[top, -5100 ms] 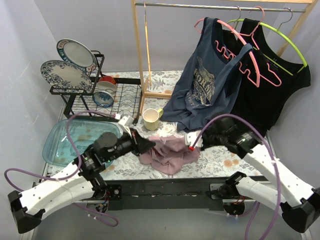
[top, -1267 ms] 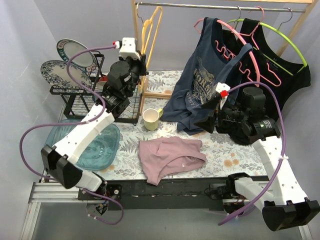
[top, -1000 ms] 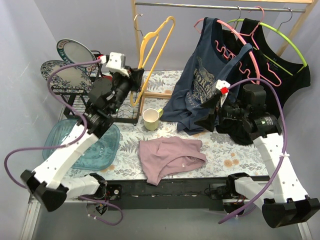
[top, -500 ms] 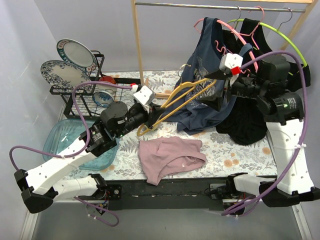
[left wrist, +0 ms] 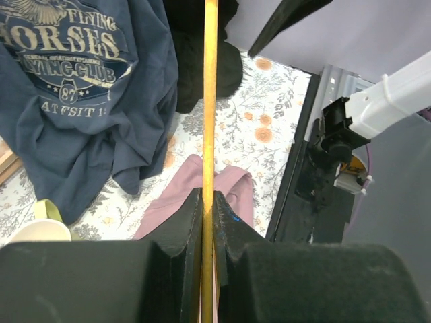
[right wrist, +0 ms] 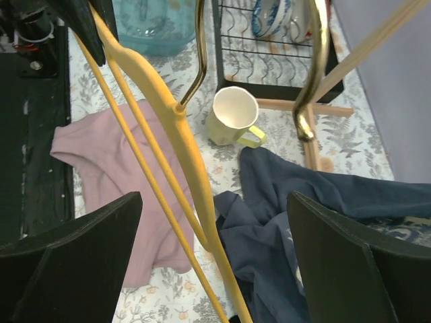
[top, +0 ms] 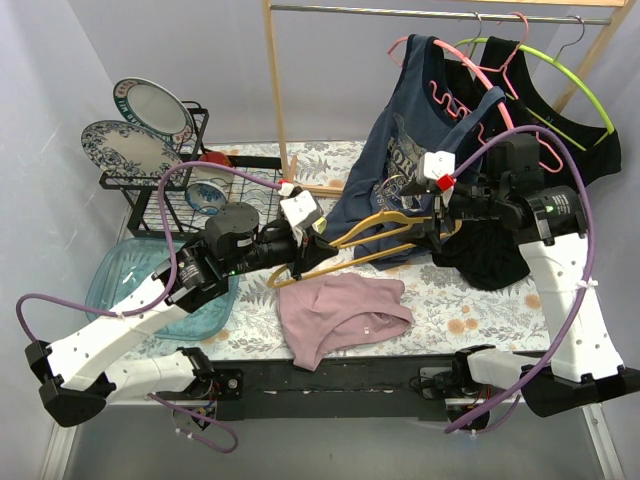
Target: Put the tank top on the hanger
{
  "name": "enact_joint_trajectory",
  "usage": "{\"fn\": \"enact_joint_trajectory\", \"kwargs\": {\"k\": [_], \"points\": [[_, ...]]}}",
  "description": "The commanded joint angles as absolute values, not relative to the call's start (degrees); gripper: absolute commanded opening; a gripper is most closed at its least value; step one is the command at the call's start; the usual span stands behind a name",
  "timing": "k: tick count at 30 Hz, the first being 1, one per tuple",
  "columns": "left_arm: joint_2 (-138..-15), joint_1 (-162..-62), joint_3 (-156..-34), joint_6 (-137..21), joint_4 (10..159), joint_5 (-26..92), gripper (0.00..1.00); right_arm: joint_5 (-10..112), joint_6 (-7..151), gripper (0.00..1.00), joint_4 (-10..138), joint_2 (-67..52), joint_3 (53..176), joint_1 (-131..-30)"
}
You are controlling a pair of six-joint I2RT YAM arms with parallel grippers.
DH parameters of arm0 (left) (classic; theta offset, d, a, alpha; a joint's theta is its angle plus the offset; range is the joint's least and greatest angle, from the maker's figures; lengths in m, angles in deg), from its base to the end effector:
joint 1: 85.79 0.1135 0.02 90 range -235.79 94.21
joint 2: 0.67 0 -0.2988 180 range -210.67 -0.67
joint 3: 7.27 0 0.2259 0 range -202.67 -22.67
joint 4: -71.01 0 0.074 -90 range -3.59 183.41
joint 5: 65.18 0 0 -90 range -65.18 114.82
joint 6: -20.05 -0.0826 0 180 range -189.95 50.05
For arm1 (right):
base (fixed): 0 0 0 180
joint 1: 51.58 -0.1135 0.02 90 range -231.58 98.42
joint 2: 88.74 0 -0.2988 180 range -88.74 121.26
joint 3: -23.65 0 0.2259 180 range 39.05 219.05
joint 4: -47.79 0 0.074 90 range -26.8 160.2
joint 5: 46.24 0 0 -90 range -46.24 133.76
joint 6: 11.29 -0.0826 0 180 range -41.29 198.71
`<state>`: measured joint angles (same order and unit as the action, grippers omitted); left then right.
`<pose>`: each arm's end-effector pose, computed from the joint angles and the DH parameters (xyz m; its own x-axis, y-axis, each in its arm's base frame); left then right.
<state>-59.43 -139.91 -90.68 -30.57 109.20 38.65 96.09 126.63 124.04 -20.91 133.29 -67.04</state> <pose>0.1131 -0.1900 0.4271 -0.6916 -0.0950 -0.7160 0.6263 0.4147 -0.6601 0.1544 0.1105 0.4704 0.2226 -0.4090 -0.8850 -0.9354 0.1662 -0.3121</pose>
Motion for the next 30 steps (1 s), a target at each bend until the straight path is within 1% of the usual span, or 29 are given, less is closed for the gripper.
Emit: {"fn": "enact_joint_trajectory", "kwargs": {"k": [1,3,4,6,7,8,9,11,12,13,14,15,17,18,19,21,22,24,25,28,30], "points": [[-57.8,-139.8,-92.7,-30.8,108.9,41.2,0.00,98.7,129.5,0.96,126.2,-21.7,132.0,-69.2],[-57.4,-139.8,-92.3,-30.6,108.7,39.8,0.00,97.6,128.0,0.95,124.3,-22.5,131.4,-69.5],[-57.4,-139.8,-91.9,-29.6,108.6,38.4,0.00,94.8,123.5,0.95,122.1,-23.9,130.8,-69.5],[-57.1,-139.8,-90.5,-28.6,108.6,32.9,0.00,88.5,115.8,0.98,111.4,-26.0,130.1,-69.5],[-56.5,-139.8,-89.8,-26.6,108.0,30.7,0.00,81.9,110.5,0.98,108.0,-28.3,129.3,-69.5],[-56.0,-139.8,-87.7,-25.7,107.4,27.9,0.00,79.4,108.0,0.98,103.1,-29.3,129.4,-69.5],[-55.3,-139.8,-86.5,-24.3,106.5,26.9,0.00,78.3,106.2,0.98,102.7,-29.6,130.4,-69.5],[-53.5,-139.8,-84.3,-21.2,103.3,26.0,0.00,80.9,101.2,0.98,103.7,-28.4,132.6,-69.5],[-53.3,-139.9,-83.5,-20.2,102.5,25.5,0.00,83.6,99.3,0.98,102.8,-28.3,131.7,-69.5],[-53.1,-139.8,-83.5,-19.3,101.3,23.8,0.00,89.9,96.4,0.96,101.4,-28.5,130.2,-69.6],[-53.2,-139.8,-83.6,-18.0,101.0,22.9,0.00,92.7,93.5,0.93,99.8,-28.5,126.6,-70.3],[-53.1,-139.9,-84.4,-17.5,100.7,20.6,0.00,94.2,87.6,0.92,96.8,-28.4,125.3,-71.1],[-53.2,-140.4,-84.9,-16.7,100.1,17.2,0.00,96.3,84.5,0.91,95.4,-27.0,123.7,-72.8],[-53.0,-140.6,-85.1,-15.7,99.8,15.0,0.00,95.8,80.2,0.90,93.2,-26.3,122.9,-72.9],[-53.0,-140.8,-84.8,-15.3,99.1,10.9,0.00,94.1,79.2,0.90,92.7,-24.8,123.0,-73.1],[-53.2,-141.5,-83.9,-14.1,98.0,8.0,0.00,90.8,73.6,0.90,91.6,-23.3,123.9,-74.9],[-53.4,-141.7,-82.9,-13.8,96.8,6.2,0.00,85.5,71.2,0.90,90.2,-21.8,124.4,-75.8],[-55.0,-142.6,-82.5,-12.9,96.2,3.8,0.00,79.4,68.0,0.90,89.9,-20.1,126.2,-78.7],[-55.9,-143.0,-82.5,-12.3,95.6,2.6,0.00,72.5,64.6,0.91,90.6,-18.1,128.9,-79.6],[-58.7,-144.9,-83.0,-12.1,93.8,-2.6,0.00,62.9,61.4,0.96,91.2,-14.8,134.0,-82.9],[-60.5,-146.0,-84.3,-12.2,93.0,-5.6,0.00,60.8,60.3,0.98,90.8,-13.7,135.5,-85.0]]}}
